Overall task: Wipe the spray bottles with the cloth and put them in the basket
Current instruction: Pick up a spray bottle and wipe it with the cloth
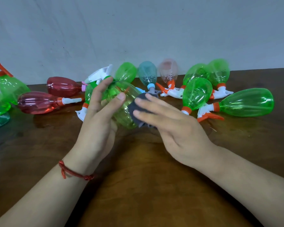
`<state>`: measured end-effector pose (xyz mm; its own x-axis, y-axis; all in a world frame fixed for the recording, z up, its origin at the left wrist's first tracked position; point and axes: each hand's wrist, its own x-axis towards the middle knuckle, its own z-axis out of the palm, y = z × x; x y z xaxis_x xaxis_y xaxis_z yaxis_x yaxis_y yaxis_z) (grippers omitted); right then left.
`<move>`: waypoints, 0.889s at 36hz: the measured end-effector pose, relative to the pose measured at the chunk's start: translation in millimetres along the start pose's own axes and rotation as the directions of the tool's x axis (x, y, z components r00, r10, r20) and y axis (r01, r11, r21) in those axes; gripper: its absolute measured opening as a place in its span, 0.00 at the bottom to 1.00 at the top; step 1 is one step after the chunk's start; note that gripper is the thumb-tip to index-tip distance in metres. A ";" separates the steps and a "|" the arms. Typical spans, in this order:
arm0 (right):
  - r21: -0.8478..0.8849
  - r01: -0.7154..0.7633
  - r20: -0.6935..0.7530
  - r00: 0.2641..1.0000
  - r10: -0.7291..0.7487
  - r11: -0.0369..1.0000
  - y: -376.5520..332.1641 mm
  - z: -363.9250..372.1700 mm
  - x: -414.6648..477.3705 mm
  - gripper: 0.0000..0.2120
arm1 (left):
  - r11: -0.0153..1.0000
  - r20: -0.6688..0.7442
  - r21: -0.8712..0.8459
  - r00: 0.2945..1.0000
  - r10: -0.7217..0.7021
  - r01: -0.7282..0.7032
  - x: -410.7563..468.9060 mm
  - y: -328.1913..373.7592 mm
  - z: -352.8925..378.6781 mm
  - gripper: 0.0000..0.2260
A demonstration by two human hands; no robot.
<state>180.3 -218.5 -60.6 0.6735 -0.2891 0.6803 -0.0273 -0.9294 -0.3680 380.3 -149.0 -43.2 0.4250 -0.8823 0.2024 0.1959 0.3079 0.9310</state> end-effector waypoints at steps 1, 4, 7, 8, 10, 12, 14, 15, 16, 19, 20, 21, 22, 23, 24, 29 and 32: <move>0.077 -0.085 -0.065 0.994 0.090 0.993 -2.3 1.0 1.2 0.26 | 1.000 -0.002 -0.005 1.000 0.031 -0.031 -1.4 0.7 1.4 0.25; 0.392 -0.350 -0.134 0.893 0.429 0.851 -7.1 6.2 6.5 0.26 | 0.989 -0.048 0.022 0.988 0.145 -0.144 -5.4 0.5 4.6 0.28; 0.802 -0.411 -0.008 0.717 0.697 0.432 -13.8 13.4 15.3 0.25 | 0.953 -0.069 0.095 0.953 0.296 -0.289 -9.6 -1.2 7.8 0.29; 0.887 -0.383 0.074 0.668 0.740 0.257 -15.9 16.2 17.6 0.23 | 0.930 -0.053 0.141 0.936 0.349 -0.338 -11.6 -1.6 9.8 0.29; 0.936 -0.352 0.215 0.623 0.752 0.024 -19.8 21.3 19.8 0.22 | 0.860 0.013 0.267 0.894 0.448 -0.435 -14.7 -4.5 14.2 0.28; 0.932 -0.355 0.294 0.633 0.716 -0.068 -22.9 23.0 19.3 0.22 | 0.781 0.076 0.360 0.850 0.521 -0.510 -16.4 -6.9 17.2 0.29; 0.923 -0.361 0.354 0.657 0.666 -0.134 -23.3 19.5 18.4 0.22 | 0.737 0.124 0.404 0.831 0.542 -0.541 -14.0 -10.1 14.5 0.30; 0.915 -0.372 0.380 0.666 0.642 -0.155 -23.3 16.3 18.0 0.22 | 0.707 0.149 0.426 0.814 0.561 -0.565 -11.3 -10.9 11.3 0.30; 0.905 -0.393 0.406 0.673 0.618 -0.166 -22.4 12.8 17.1 0.22 | 0.676 0.175 0.446 0.798 0.577 -0.586 -7.9 -11.5 6.5 0.29; 0.877 -0.444 0.462 0.679 0.571 -0.182 -16.4 3.7 14.1 0.22 | 0.621 0.214 0.498 0.780 0.589 -0.605 -2.4 -9.7 -1.9 0.27; 0.875 -0.448 0.463 0.667 0.583 -0.182 -14.2 1.7 13.5 0.21 | 0.610 0.217 0.511 0.777 0.591 -0.606 -2.8 -8.2 -2.2 0.27; 0.877 -0.443 0.457 0.654 0.603 -0.184 -12.1 1.0 13.7 0.21 | 0.599 0.225 0.521 0.775 0.590 -0.608 -3.3 -7.4 -2.5 0.27; 0.883 -0.429 0.444 0.640 0.627 -0.189 -10.3 1.0 13.9 0.21 | 0.585 0.240 0.531 0.771 0.590 -0.613 -4.0 -7.3 -2.0 0.27; 0.892 -0.407 0.428 0.630 0.647 -0.194 -9.3 1.1 14.4 0.21 | 0.571 0.254 0.539 0.766 0.590 -0.619 -4.9 -8.0 -1.0 0.27; 0.902 -0.381 0.412 0.625 0.663 -0.202 -8.4 1.7 14.7 0.22 | 0.564 0.268 0.540 0.763 0.587 -0.624 -6.7 -9.1 0.8 0.27; 0.879 -0.308 0.472 0.676 0.566 -0.364 -6.0 -1.0 12.2 0.30 | 0.597 0.327 0.429 0.732 0.597 -0.678 -17.0 -11.5 15.9 0.28; 0.830 -0.367 0.549 0.670 0.500 -0.420 -4.4 3.0 7.7 0.33 | 0.597 0.340 0.401 0.718 0.607 -0.695 -17.5 -9.0 17.6 0.28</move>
<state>187.9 -215.9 -55.7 0.8430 -0.5325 -0.0762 0.3776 0.6867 -0.6212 355.6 -142.7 -49.8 0.1238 -0.5675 0.8140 -0.5328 0.6540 0.5370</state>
